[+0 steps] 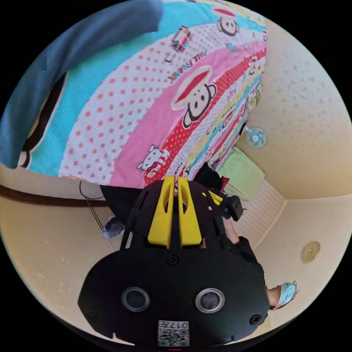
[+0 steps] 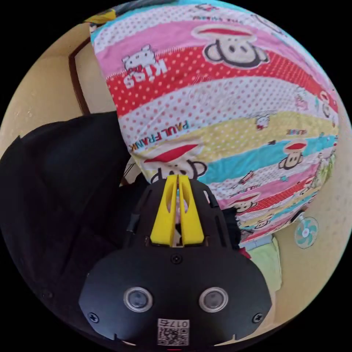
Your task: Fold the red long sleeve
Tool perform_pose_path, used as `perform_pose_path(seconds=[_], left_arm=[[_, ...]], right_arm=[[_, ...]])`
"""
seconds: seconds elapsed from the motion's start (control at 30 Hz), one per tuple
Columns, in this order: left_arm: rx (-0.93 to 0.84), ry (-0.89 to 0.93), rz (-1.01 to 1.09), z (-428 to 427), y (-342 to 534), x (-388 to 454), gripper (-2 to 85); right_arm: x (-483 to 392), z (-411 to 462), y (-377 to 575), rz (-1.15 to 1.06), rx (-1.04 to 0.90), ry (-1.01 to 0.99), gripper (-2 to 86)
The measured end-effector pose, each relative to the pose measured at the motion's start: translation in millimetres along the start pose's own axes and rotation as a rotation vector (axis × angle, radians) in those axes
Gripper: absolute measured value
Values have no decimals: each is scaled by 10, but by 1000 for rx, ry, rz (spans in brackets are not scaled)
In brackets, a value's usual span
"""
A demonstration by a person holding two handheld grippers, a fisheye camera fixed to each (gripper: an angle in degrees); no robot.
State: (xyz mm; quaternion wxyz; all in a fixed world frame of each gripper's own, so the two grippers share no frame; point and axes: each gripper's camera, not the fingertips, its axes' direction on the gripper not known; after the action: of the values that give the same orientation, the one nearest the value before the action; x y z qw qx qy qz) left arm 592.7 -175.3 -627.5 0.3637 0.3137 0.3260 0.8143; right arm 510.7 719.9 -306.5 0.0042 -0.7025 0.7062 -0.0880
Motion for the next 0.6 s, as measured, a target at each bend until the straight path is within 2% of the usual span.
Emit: perform_pose_path(seconds=[0.07, 0.1, 0.17, 0.2, 0.27, 0.3, 0.37, 0.4, 0.47, 0.5, 0.57, 0.6], left_arm=[[-15, -39, 8, 384, -27, 206, -9], [5, -59, -18, 701, -5, 255, -9], [88, -58, -56, 1200, 85, 245, -10], [199, -67, -81, 1499, 207, 223, -10], [337, -50, -151, 1961, 388, 151, -10], [375, 12, -168, 2306, 466, 97, -10], [355, 133, -154, 2864, 508, 26, -10], [322, 172, -114, 3199, 521, 27, -10], [274, 99, -59, 3599, 537, 104, -10], [224, 8, -32, 3839, 505, 186, -10], [147, -93, 41, 4185, 401, 369, -9], [102, -134, 116, 4410, 329, 542, -8]], right_arm=[[37, -408, 727, 54, 264, 111, 3], [52, -481, 959, 78, 332, 134, 3], [113, -618, 2049, 199, 615, 201, 3], [123, -604, 2344, 237, 688, 214, 3], [123, -326, 3544, 386, 973, 261, 4], [114, -205, 3824, 423, 1033, 277, 4], [68, 436, 4807, 603, 1203, 386, 5], [57, 623, 5012, 658, 1222, 423, 5], [47, 1429, 5660, 851, 1180, 576, 7], [62, 1612, 5787, 891, 1124, 591, 8], [153, 2269, 6267, 1049, 828, 577, 10], [162, 2434, 6394, 1083, 776, 578, 10]])
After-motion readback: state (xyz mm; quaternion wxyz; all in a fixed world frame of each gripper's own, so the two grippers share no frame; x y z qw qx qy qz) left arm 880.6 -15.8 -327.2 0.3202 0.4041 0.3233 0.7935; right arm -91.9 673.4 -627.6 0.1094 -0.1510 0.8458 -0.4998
